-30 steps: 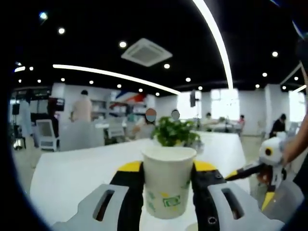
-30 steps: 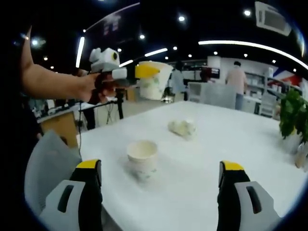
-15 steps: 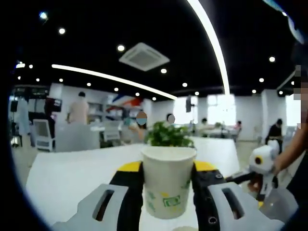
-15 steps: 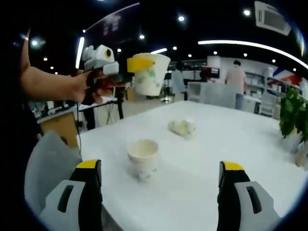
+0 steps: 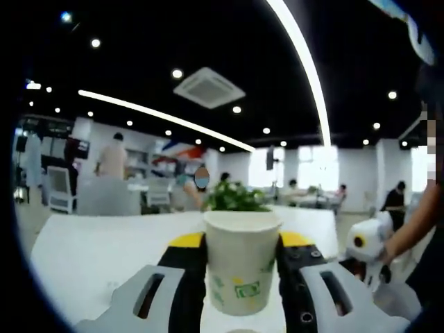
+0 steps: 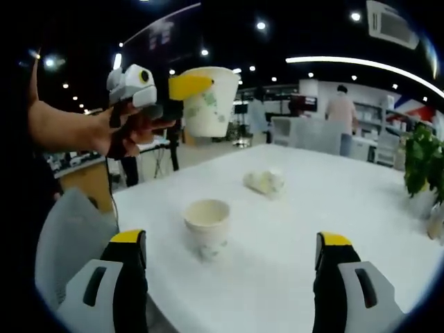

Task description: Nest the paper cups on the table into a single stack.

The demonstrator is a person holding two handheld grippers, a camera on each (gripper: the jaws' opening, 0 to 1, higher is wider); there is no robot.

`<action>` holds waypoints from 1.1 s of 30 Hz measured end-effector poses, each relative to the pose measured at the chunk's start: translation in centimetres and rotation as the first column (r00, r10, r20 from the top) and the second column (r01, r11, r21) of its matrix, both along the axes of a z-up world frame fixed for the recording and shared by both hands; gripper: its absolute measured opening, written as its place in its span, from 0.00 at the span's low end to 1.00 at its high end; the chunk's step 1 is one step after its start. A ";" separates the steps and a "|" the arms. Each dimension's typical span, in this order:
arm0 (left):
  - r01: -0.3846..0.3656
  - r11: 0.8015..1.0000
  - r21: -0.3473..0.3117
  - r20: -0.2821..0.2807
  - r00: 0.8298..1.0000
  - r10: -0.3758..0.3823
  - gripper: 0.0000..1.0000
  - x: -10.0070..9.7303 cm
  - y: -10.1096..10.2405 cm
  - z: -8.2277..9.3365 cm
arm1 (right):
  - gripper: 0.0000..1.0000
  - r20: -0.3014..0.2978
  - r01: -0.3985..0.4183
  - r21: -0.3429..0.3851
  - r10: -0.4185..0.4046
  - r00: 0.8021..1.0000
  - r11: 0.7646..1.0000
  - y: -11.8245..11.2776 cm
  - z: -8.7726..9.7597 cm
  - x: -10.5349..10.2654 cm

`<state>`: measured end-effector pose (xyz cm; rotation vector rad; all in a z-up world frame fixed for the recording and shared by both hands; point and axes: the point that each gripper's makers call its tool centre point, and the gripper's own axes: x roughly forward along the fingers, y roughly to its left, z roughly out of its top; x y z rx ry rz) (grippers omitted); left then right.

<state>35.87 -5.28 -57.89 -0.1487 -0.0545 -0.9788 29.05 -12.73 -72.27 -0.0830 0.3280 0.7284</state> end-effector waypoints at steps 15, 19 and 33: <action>-0.043 0.999 -0.012 0.011 0.999 0.043 0.40 0.1 0.4 -1.3 | 1.00 0.011 -0.004 -0.006 0.004 1.000 1.000 0.0 0.4 0.4; -0.035 0.999 -0.015 -0.002 0.999 0.035 0.40 0.0 0.2 -2.4 | 1.00 0.010 0.007 -0.006 -0.007 1.000 1.000 -0.3 0.3 0.5; -0.045 0.999 -0.003 -0.036 0.998 0.045 0.39 0.2 -0.2 -6.4 | 1.00 -0.003 0.018 -0.015 -0.018 1.000 1.000 -1.0 -0.2 -0.3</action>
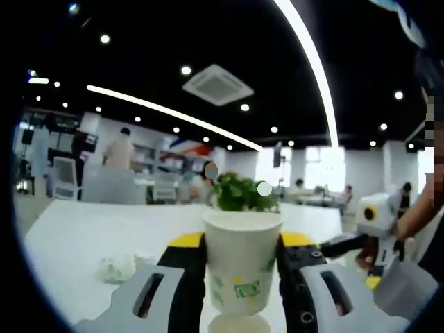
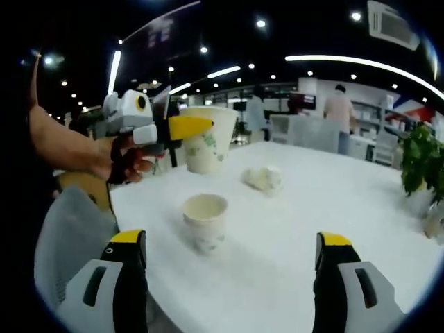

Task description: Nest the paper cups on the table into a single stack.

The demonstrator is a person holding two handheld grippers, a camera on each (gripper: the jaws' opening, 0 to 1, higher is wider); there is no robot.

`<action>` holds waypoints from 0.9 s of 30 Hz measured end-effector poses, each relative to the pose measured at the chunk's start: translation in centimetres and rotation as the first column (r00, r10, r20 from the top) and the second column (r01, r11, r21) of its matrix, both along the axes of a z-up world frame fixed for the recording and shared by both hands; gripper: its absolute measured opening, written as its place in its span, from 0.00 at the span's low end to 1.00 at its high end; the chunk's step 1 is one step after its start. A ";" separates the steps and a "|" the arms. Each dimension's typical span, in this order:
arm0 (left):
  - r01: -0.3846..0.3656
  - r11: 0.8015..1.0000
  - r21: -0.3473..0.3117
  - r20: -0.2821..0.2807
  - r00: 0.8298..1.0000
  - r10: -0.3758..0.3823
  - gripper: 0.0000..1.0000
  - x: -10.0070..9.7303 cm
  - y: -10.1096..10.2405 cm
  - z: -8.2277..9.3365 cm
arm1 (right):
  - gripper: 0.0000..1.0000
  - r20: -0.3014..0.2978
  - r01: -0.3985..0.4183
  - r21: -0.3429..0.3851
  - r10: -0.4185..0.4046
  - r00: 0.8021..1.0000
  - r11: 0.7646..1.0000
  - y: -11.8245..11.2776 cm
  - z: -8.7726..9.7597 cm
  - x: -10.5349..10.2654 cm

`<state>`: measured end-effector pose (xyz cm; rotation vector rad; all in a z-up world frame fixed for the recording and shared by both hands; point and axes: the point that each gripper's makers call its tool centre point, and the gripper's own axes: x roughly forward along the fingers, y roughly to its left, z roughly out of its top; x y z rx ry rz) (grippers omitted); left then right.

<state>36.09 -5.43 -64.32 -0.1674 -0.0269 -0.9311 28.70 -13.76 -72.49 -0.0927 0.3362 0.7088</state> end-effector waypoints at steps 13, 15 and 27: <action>0.009 0.999 0.037 -0.074 0.997 -0.007 0.38 -0.6 -0.1 -4.3 | 1.00 -0.004 0.009 0.006 -0.009 1.000 1.000 -0.2 0.0 0.2; 0.005 0.999 0.040 -0.089 0.996 -0.001 0.38 -0.6 0.0 -4.9 | 1.00 -0.003 0.003 0.001 -0.003 1.000 1.000 0.0 -0.1 0.0; 0.007 0.989 0.147 -0.106 0.994 0.009 0.40 -1.0 0.1 -7.8 | 1.00 -0.004 0.005 0.000 -0.005 1.000 1.000 -0.1 -0.1 0.0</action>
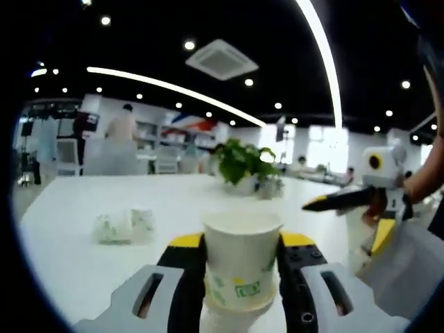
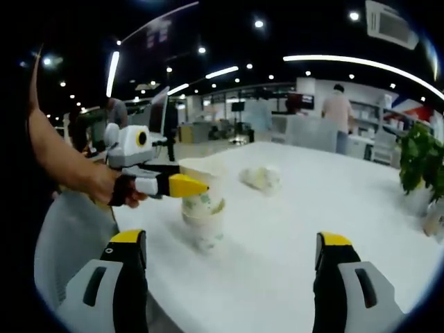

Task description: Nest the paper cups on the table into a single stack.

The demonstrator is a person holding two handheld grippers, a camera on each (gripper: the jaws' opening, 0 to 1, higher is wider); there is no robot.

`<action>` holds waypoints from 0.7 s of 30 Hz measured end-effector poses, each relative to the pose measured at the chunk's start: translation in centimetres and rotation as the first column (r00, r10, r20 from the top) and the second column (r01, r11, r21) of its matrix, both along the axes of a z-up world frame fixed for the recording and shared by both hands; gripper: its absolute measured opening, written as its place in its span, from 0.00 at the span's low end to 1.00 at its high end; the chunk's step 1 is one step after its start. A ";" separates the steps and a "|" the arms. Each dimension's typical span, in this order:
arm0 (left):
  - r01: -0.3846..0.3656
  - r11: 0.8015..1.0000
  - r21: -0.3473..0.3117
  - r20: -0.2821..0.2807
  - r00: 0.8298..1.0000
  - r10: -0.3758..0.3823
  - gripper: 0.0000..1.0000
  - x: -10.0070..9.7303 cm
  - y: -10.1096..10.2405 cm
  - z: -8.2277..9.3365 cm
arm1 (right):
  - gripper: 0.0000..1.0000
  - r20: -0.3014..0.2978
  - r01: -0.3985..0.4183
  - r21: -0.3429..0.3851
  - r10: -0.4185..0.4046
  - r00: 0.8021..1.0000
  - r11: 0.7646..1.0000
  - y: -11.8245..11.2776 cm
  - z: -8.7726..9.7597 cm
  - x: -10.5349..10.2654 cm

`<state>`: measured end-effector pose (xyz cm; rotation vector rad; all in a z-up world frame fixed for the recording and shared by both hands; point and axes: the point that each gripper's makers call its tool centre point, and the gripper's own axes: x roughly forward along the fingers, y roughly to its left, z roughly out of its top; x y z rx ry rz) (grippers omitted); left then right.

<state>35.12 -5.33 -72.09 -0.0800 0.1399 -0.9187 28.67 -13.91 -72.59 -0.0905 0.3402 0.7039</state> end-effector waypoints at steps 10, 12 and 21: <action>0.033 0.991 0.133 -0.009 0.999 -0.032 0.42 -0.8 -0.1 -2.1 | 1.00 0.004 0.003 0.008 -0.003 1.000 1.000 0.1 0.2 0.2; 0.046 0.979 0.198 -0.020 0.999 -0.043 0.42 -1.0 0.0 -3.2 | 1.00 0.005 0.002 0.010 -0.002 1.000 1.000 0.2 0.2 0.2; 0.061 0.972 0.227 -0.018 0.998 -0.058 0.47 -1.0 0.0 -3.3 | 1.00 0.011 0.008 0.027 -0.009 1.000 1.000 0.5 0.4 0.4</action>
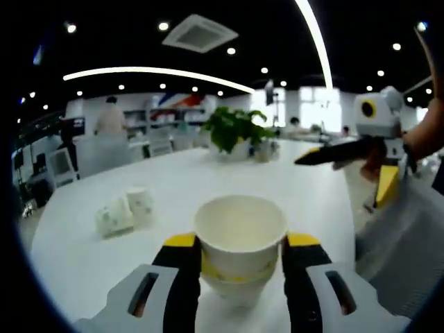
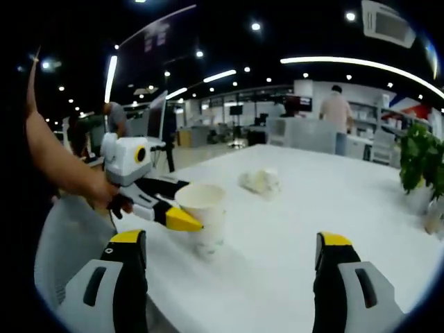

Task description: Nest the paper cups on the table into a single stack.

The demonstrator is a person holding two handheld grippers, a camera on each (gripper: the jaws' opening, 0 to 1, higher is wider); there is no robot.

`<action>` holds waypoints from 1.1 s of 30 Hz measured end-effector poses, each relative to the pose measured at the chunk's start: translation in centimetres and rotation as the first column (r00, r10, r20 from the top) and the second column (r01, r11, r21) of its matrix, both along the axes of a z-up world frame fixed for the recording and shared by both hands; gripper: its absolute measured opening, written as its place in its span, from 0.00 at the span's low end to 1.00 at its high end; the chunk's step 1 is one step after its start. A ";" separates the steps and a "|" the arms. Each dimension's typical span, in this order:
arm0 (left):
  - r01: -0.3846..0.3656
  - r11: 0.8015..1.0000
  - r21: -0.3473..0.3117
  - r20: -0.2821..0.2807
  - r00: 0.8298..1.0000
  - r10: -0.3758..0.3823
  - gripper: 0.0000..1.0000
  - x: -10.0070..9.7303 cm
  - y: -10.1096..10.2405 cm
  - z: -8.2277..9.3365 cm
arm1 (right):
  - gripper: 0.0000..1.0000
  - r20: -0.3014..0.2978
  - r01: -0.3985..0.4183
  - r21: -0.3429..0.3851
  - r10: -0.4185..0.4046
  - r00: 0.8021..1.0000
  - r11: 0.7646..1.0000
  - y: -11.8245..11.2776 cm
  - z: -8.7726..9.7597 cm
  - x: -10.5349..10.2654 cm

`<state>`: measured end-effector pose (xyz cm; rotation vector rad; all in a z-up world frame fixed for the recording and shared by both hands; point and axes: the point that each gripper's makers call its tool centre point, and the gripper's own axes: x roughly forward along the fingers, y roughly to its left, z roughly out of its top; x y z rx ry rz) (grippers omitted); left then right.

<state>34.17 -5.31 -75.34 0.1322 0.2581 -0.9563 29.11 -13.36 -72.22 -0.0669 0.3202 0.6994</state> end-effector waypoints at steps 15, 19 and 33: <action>-0.076 0.995 -0.070 -0.033 0.997 0.073 0.90 1.5 2.7 3.6 | 1.00 -0.004 0.005 -0.002 -0.005 1.000 1.000 -0.5 0.3 0.5; -0.080 0.993 -0.081 -0.054 0.996 0.076 0.91 1.7 4.4 4.8 | 1.00 -0.001 0.010 0.017 -0.010 1.000 1.000 -0.8 1.1 1.2; -0.185 0.982 -0.030 -0.131 0.975 0.180 0.99 -0.1 12.2 3.8 | 1.00 -0.052 -0.010 -0.021 0.009 0.999 1.000 -2.8 1.3 3.2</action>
